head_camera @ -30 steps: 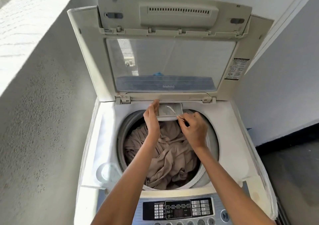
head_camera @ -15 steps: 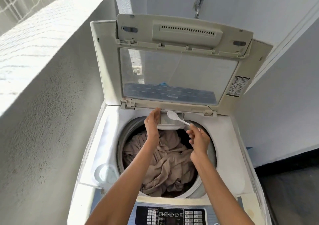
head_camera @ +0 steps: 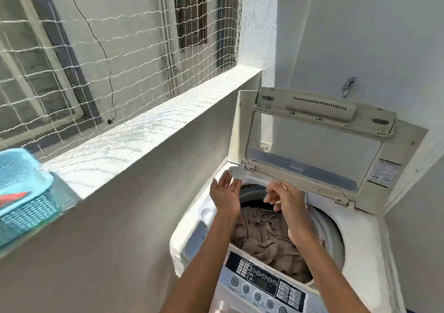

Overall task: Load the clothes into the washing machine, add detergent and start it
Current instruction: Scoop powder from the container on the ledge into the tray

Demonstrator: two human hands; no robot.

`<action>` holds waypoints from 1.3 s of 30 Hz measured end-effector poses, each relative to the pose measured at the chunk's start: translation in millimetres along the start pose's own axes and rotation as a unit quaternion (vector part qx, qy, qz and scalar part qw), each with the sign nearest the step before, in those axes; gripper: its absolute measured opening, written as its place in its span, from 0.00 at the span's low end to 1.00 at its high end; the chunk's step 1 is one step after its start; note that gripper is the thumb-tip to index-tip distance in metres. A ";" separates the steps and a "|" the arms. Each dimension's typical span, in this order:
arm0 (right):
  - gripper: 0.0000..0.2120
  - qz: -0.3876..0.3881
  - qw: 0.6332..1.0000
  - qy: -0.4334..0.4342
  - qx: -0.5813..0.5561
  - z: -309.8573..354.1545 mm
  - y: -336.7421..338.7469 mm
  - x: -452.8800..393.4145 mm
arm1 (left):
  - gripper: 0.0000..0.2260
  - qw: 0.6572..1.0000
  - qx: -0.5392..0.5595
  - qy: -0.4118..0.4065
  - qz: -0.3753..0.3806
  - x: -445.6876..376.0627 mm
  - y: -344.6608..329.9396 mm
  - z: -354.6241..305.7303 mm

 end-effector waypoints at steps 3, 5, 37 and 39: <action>0.13 0.062 0.998 0.029 -0.013 24.9 -18.9 51.8 | 0.16 0.998 0.042 -0.041 0.008 61.7 8.8 -46.5; 0.14 0.095 0.994 0.045 -0.021 45.1 -35.2 80.2 | 0.17 0.996 0.063 -0.067 0.011 99.7 12.4 -78.9; 0.21 0.199 0.789 0.357 0.459 185.3 -355.4 306.0 | 0.22 0.944 0.070 -0.310 -0.084 363.2 127.7 -411.3; 0.23 0.207 0.789 0.349 0.461 185.5 -358.4 306.2 | 0.22 0.948 0.069 -0.301 -0.078 360.3 126.4 -410.2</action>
Point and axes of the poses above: each hand's wrist, its own x-axis away from the middle knuckle, its own y-axis out of the back of the hand, z = x × y, the point moved 5 cm from there along -x, towards the middle knuckle
